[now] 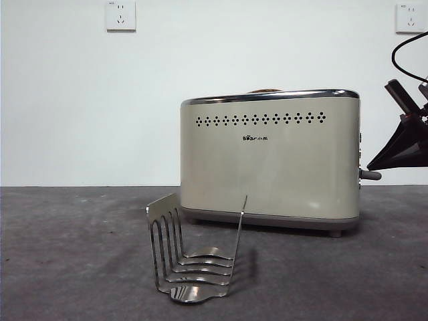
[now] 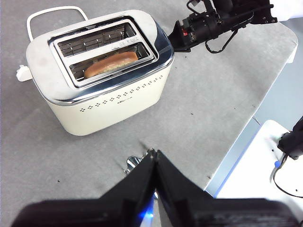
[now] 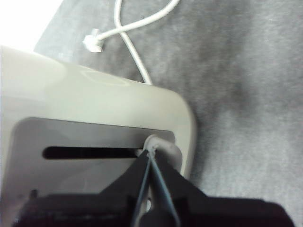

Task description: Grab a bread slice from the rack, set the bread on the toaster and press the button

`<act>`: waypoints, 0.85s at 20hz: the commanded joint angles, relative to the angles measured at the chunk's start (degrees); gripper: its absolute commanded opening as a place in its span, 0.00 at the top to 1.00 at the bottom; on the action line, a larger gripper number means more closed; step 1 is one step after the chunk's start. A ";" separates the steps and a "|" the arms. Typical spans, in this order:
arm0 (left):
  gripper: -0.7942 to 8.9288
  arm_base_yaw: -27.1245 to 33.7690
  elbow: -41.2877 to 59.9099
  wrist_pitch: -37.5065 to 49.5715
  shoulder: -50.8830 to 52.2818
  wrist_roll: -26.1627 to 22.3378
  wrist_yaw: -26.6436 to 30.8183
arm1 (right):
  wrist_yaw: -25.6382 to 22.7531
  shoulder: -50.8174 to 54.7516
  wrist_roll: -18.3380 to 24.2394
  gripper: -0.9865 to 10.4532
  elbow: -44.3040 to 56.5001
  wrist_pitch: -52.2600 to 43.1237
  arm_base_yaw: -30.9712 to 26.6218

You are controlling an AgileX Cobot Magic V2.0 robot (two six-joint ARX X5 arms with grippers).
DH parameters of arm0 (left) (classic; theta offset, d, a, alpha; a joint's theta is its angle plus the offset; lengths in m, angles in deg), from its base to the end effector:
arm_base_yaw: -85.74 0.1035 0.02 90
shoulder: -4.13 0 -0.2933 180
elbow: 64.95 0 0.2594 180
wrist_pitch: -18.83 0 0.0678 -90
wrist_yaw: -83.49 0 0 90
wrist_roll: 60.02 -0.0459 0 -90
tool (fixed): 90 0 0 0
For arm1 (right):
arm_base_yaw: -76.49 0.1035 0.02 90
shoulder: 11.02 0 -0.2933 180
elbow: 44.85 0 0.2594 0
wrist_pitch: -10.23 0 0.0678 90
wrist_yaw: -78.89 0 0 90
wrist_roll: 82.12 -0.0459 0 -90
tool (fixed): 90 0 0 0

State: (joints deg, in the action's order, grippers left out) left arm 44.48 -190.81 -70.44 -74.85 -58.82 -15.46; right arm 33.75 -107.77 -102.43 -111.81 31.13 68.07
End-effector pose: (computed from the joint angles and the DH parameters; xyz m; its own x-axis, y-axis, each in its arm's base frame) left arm 0.1643 -0.1536 0.5045 0.4458 -0.5981 -0.6660 0.7270 0.6760 -0.1203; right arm 0.3442 -0.0182 0.1883 0.5475 0.6320 -0.5484 -0.0516 0.6796 0.7317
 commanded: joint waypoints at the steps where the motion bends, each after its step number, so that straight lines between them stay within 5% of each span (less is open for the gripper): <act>1: 0.93 -0.07 0.33 0.17 0.28 0.52 1.66 | -4.74 -2.75 1.49 0.92 2.19 3.67 0.61; 17: 0.93 -0.07 0.33 0.17 0.28 0.50 4.04 | -4.31 -2.73 1.20 0.92 0.70 3.04 0.96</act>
State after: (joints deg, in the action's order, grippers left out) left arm 44.48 -190.81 -70.44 -74.85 -58.82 -11.39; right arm 32.81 -107.92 -101.82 -112.86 31.50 68.70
